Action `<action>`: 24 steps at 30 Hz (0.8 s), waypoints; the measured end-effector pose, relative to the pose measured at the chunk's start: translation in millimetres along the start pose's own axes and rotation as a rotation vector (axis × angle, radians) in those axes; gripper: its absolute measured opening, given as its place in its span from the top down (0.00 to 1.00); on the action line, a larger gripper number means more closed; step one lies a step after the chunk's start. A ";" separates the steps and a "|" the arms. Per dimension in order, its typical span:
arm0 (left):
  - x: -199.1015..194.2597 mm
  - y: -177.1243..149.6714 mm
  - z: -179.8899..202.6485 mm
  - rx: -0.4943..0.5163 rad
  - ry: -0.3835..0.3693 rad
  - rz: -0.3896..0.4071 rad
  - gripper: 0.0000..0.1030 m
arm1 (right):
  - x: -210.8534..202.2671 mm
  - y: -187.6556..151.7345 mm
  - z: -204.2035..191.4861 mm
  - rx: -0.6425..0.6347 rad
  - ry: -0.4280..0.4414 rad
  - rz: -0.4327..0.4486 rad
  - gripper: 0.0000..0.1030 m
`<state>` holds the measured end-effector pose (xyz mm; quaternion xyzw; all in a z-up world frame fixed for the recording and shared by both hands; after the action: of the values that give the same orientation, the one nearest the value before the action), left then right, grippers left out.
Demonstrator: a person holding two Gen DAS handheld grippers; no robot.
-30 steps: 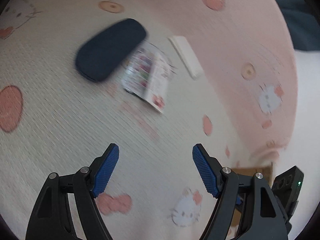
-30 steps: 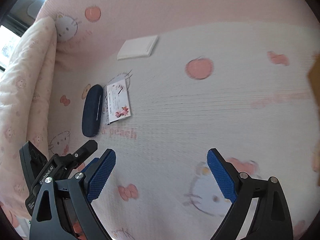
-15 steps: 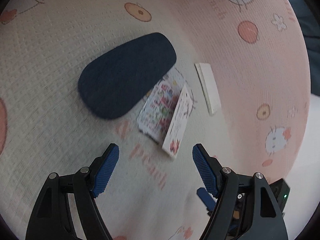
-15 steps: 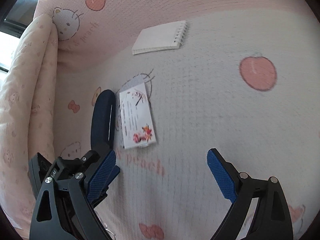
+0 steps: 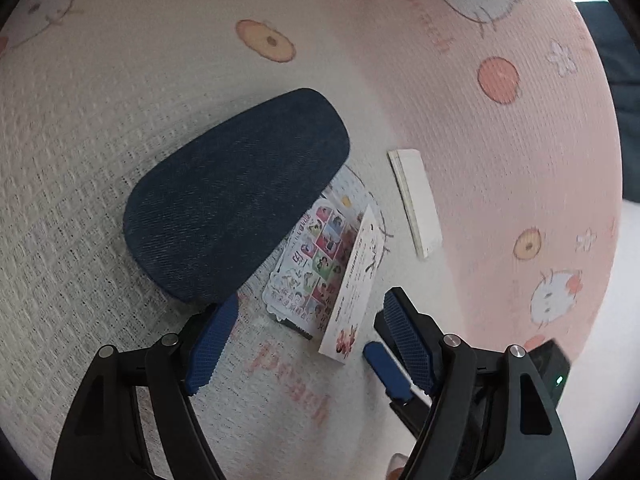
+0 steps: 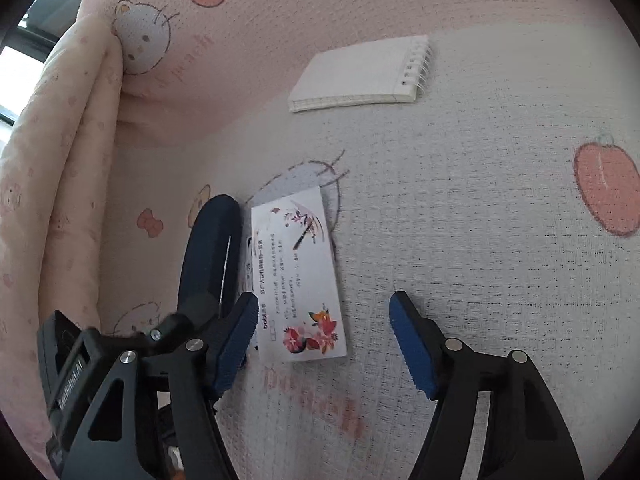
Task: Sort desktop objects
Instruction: 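Grasp the card with sticker sheet beside the glasses case using the right gripper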
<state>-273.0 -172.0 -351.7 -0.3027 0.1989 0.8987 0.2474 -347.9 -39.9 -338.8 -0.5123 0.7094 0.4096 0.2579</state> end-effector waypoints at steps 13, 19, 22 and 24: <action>18.7 -31.5 1.5 -0.036 -0.050 -0.137 0.86 | 5.2 -15.1 5.9 0.015 0.023 -0.025 0.89; 8.4 -33.6 -1.7 -0.068 -0.043 -0.103 0.87 | -12.0 -31.8 8.2 -0.033 0.007 -0.035 0.91; 9.3 -30.6 -5.8 -0.106 -0.039 -0.113 0.86 | -17.0 -28.6 12.0 -0.012 0.020 -0.043 0.91; 7.2 -31.0 -9.7 -0.132 -0.047 -0.118 0.85 | -19.9 -21.6 14.1 -0.020 0.005 -0.048 0.90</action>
<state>-256.2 -149.9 -369.8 -0.3082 0.1151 0.9006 0.2841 -321.6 -20.7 -337.5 -0.5329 0.6934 0.4089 0.2609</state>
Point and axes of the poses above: each gripper's, at about its wrist camera, not at the fingertips, and x roughly the way its jaws point, z to its right, y to its top, the point moved 8 cm from there along x, roughly the way its jaws point, and after that the axes turned 5 degrees about -y, right-handed, at the moved point
